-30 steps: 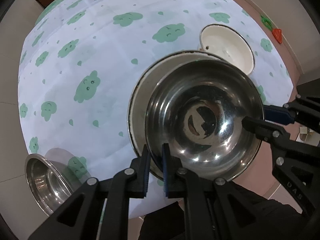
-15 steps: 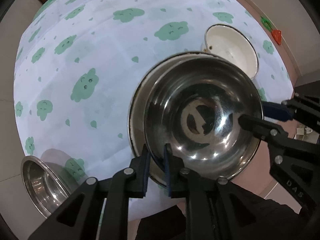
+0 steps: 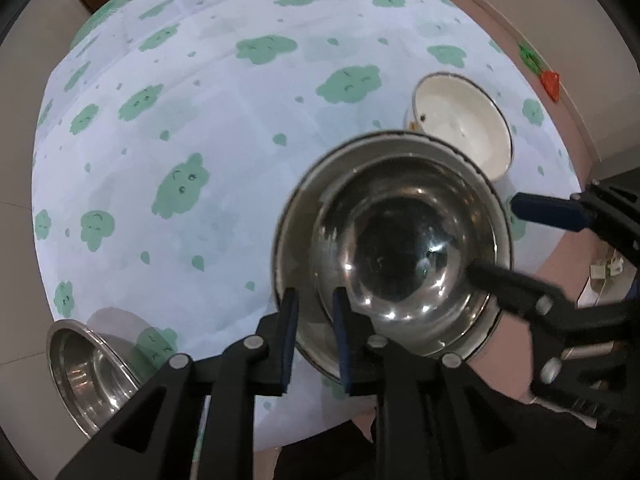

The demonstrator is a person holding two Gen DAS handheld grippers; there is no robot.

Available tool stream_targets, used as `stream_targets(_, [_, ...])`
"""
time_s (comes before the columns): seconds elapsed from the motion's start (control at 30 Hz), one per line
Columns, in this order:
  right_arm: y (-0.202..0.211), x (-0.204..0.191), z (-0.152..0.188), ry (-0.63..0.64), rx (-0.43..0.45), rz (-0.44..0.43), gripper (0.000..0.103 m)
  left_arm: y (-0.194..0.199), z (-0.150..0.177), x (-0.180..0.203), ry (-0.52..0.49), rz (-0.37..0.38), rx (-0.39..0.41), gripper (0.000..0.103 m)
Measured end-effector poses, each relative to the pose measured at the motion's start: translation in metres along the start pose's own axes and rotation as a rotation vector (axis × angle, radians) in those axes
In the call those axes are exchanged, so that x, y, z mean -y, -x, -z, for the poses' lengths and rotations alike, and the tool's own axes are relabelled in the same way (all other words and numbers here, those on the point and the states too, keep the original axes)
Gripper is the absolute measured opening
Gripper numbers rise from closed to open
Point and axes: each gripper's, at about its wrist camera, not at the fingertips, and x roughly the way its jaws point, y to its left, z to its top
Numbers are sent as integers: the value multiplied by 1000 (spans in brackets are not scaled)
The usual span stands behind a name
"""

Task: Organize plates and bowls
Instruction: 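Lower the smaller steel bowl into the stack and open both grippers, then move both grippers to the white enamel bowl and close on its rim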

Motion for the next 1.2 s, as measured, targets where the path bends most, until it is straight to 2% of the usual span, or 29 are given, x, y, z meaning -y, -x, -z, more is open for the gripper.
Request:
stream_targets(0.13, [10,15,1,-55,40,-30,61,5,-2,-4,22,-4,25,19])
stream_targets(0.23, [14,20,3,-86,64,-47,61,12,-6,0,38,-20,44,28])
stream_targets(0.43, [37,35,4,-154,178,-73,61,22,-25,5,53,-10,80,30])
stream_targets(0.5, [42,41,4,-168,198,-49,60,24,-33,8,52,-5,88,31])
stream_targets(0.7, [39,70,7,-232,194,16,60,29,-64,30,10,2,106,31])
stream_targets(0.77, [36,79,8,-244,182,35,49,28,-75,39,-2,-4,107,31])
stream_targets(0.87, [32,90,10,-260,174,56,47,25,-87,53,-34,-1,107,31])
stream_targets(1.03, [24,102,8,-266,160,54,39,9,-105,69,-59,1,78,31])
stream_targets(1.2, [16,109,4,-268,145,50,38,-5,-115,76,-63,-14,53,31])
